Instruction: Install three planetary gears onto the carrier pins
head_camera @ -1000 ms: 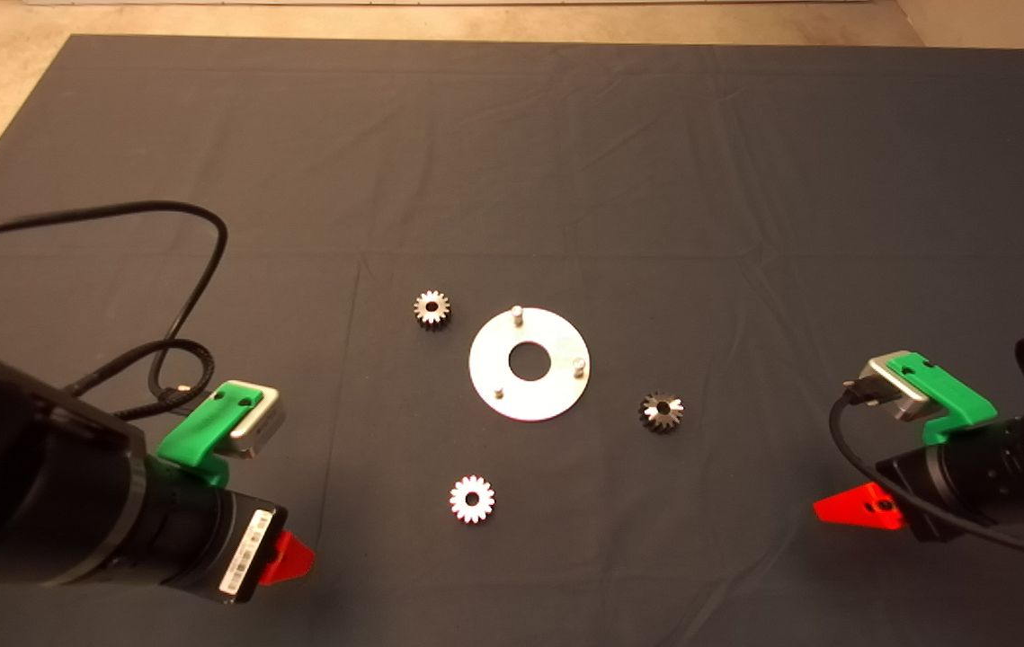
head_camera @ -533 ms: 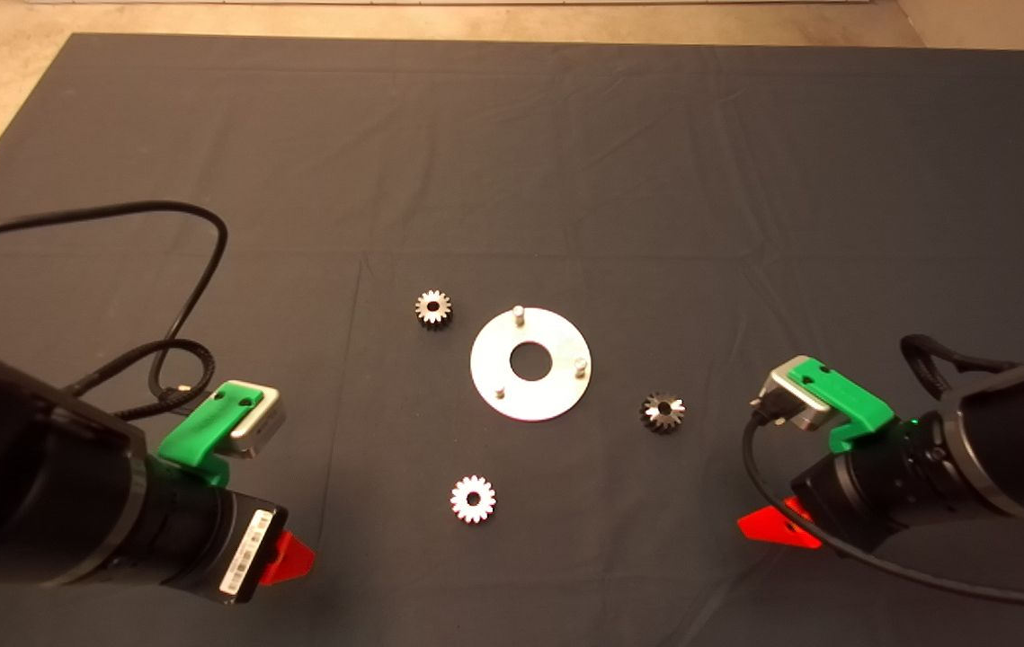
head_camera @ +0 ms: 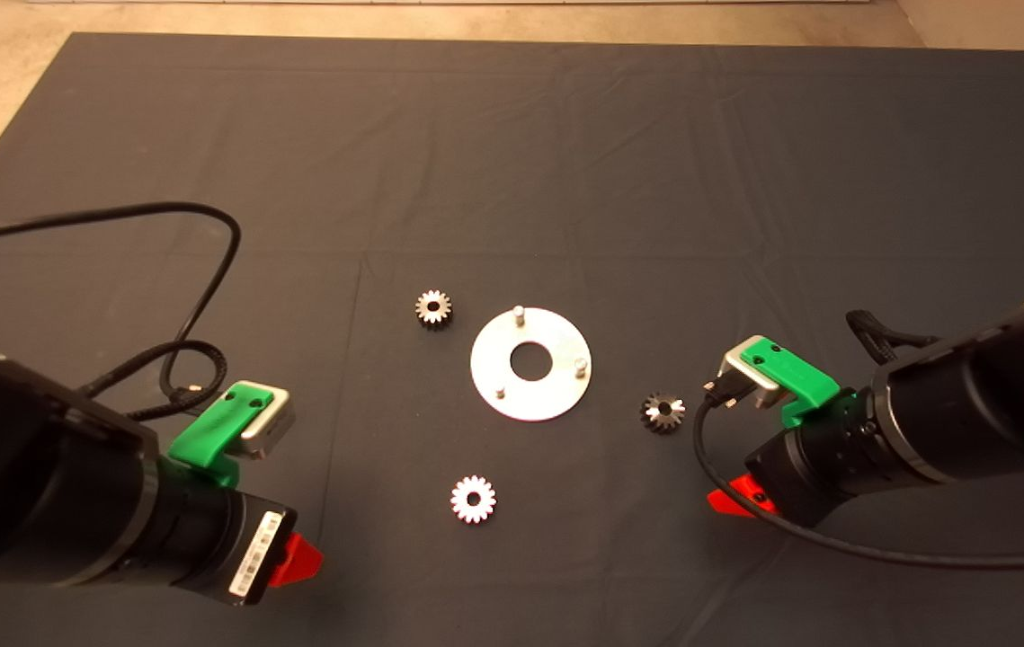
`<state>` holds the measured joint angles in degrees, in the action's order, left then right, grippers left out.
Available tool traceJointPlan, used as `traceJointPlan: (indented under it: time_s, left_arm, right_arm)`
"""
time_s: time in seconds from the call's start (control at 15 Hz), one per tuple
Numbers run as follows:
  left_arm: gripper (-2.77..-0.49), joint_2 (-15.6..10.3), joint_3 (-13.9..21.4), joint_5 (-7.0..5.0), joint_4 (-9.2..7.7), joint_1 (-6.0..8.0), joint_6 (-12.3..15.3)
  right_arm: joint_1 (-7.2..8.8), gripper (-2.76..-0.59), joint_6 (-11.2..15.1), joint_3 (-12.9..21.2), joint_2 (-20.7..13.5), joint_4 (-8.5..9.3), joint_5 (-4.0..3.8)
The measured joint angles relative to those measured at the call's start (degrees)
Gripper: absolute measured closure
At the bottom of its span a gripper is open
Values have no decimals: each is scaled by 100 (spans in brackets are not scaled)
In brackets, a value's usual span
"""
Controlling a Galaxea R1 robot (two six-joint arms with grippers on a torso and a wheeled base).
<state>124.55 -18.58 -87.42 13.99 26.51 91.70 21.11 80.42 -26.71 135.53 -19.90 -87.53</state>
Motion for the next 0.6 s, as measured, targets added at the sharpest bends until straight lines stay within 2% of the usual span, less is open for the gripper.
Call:
traceJointPlan:
  time_s: [0.07, 0.13, 0.27, 0.4, 0.6]
  left_arm:
    - [-217, 24, 0, 1, 0, 0, 1]
    - [-217, 28, 0, 1, 0, -1, 2]
    - [-217, 26, 0, 1, 0, -2, 4]
    - [-217, 26, 0, -1, 0, 0, 6]
    - [-217, 23, 0, 1, 0, 0, 6]
  right_arm:
    - [0, -233, -1, -22, 13, -10, -12]
    - [0, -233, -5, -51, 35, -96, -18]
    - [-1, -233, -38, -121, 115, -420, -18]
    - [-4, -233, -178, -209, 190, -651, -14]
    - [-68, -233, -436, -450, 254, -840, -12]
